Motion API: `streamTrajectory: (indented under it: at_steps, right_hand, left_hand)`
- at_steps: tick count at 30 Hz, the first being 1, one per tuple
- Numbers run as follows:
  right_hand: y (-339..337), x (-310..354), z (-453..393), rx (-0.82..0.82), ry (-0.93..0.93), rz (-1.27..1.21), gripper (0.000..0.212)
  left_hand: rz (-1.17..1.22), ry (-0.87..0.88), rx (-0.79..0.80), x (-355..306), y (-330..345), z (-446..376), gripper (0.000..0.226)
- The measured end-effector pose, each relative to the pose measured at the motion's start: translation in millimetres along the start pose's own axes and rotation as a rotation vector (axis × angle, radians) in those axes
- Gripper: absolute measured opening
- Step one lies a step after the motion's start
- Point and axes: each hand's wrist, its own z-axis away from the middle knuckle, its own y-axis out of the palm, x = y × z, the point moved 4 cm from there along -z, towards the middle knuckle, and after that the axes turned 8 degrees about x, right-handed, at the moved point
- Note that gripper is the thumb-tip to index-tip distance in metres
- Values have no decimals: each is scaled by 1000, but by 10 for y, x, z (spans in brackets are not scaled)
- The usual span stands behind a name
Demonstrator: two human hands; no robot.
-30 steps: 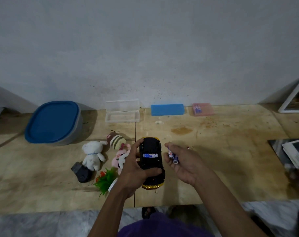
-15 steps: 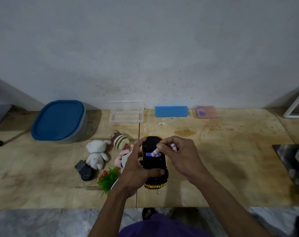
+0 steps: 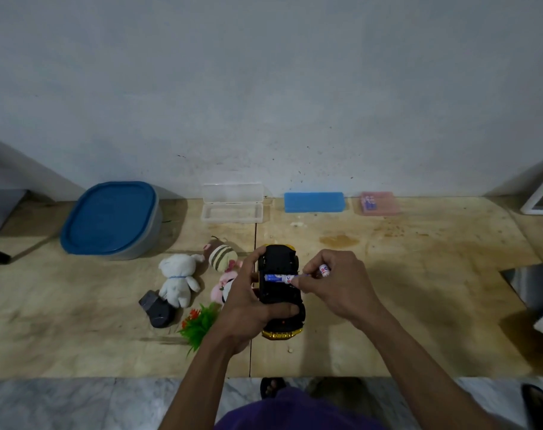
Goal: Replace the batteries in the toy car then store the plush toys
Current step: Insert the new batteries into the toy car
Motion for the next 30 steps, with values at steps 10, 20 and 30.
streamTrajectory:
  at_steps: [10, 20, 30]
  right_hand:
    - [34, 47, -68, 199, -77, 396, 25]
    - [65, 153, -128, 221, -178, 89, 12]
    - [268, 279, -75, 264, -461, 291, 25]
  left_hand:
    - [-32, -8, 12, -16, 28, -29, 108]
    - [10, -28, 9, -33, 45, -34, 109]
    - [-7, -19, 40, -50, 17, -21, 104]
